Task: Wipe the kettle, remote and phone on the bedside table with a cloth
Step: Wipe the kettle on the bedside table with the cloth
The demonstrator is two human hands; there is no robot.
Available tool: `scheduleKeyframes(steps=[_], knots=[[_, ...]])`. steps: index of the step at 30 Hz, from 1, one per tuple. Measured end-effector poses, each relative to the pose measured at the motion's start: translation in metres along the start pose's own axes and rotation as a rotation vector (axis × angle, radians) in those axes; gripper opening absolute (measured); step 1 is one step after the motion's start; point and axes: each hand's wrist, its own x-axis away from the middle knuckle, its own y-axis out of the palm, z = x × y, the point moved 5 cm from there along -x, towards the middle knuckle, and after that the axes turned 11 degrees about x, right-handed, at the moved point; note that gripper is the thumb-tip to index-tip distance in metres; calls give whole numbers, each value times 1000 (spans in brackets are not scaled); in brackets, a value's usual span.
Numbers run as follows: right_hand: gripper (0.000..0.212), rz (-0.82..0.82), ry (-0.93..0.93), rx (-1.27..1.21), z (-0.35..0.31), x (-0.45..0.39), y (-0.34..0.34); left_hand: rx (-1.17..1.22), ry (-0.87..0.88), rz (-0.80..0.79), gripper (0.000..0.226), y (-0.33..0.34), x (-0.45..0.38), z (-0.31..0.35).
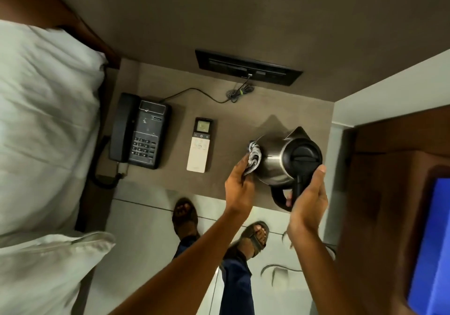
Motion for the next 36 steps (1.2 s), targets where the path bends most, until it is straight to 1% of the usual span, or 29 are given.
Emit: scheduleKeyframes(steps=[2,4,6,8,10,11,13,15,17,18,19,20,22,24,26,28,30,32,33,34,36], knots=[[71,-11,21,11,2,-6,-5,79,-82,37,47,6,-13,3],[73,-9,37,26,3,-10,-11,110,-58,36,49,19,-23,12],[75,-13,73,6,5,-12,-16,98,70,-45,53,35,-11,20],[75,-27,103,-54,5,-14,-19,58,255,-194,58,46,22,24],[71,-19,133,-87,5,-14,-21,-8,368,-263,58,42,48,12],[68,-12,145,-89,6,-15,-22,-14,365,-254,57,37,52,5],[67,-18,156,-76,6,-18,-24,-4,276,-165,56,27,44,-5],[70,-29,163,-66,5,-19,-24,-60,198,-43,58,26,19,3],[75,-43,167,-66,4,-19,-23,-72,148,-17,58,40,-10,22],[76,-53,160,-66,3,-18,-21,-62,147,-54,57,51,-18,32],[76,-60,148,-73,2,-17,-20,-62,183,-114,55,63,-20,40],[73,-67,140,-89,2,-16,-19,-78,245,-187,54,73,-14,46],[68,-69,147,-130,2,-16,-21,-184,402,-307,55,80,12,45],[68,-58,164,-159,3,-18,-28,-242,478,-342,51,70,38,28],[68,-64,190,-195,4,-20,-34,-179,452,-310,44,55,53,10],[60,-74,228,-230,2,-22,-37,-81,357,-265,47,45,47,3],[61,-84,235,-238,0,-23,-36,-112,278,-174,50,44,26,6],[56,-84,211,-226,-2,-20,-34,-168,207,-72,49,48,-1,19],[54,-85,200,-222,-2,-19,-32,-199,180,-56,49,54,-13,27],[54,-89,198,-218,-2,-17,-29,-235,176,-70,49,63,-22,36],[56,-81,199,-188,-1,-17,-27,-297,265,-175,52,83,-25,48]])
